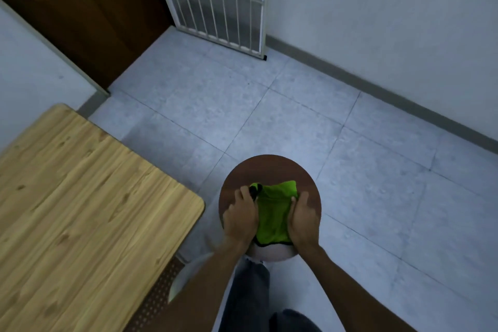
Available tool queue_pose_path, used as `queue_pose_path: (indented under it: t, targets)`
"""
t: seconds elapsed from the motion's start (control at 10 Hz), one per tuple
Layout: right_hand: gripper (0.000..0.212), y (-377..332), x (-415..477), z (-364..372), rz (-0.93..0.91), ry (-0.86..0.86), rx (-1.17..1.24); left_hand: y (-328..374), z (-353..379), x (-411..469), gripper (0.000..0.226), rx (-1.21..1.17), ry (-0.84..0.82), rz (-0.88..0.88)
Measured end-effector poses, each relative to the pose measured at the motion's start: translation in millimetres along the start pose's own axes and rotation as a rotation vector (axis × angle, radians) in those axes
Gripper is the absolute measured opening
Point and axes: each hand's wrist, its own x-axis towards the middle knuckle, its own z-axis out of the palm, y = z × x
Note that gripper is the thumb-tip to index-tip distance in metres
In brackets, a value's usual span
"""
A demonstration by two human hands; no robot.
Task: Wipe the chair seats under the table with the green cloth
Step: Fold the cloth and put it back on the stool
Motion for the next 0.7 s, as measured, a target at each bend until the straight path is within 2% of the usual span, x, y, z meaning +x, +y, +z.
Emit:
queue_pose_path:
  t: [0.1, 0.3, 0.4, 0.6, 0.7]
  targets:
    - [0.018, 14.3, 24.0, 13.9, -0.056, -0.058, -0.131, 0.6, 14.0, 17.1, 0.029, 0.041, -0.003, 0.006]
    - [0.027, 30.3, 34.6, 24.1, -0.241, 0.015, -0.322, -14.5, 38.6, 21.5, 0.045, 0.176, 0.009, -0.014]
    - [0.025, 32.4, 38.5, 24.8, -0.247, 0.030, -0.441, -12.2, 40.6, 24.8, 0.046, 0.182, 0.004, -0.052]
    - [0.018, 29.0, 43.5, 14.6, -0.262, -0.120, -0.407, -16.6, 26.7, 17.6, 0.052, 0.184, -0.056, -0.113]
    - [0.028, 27.3, 38.9, -8.3, -0.219, -0.177, -0.295, -16.4, 5.6, -4.6, 0.056, 0.222, -0.095, -0.161]
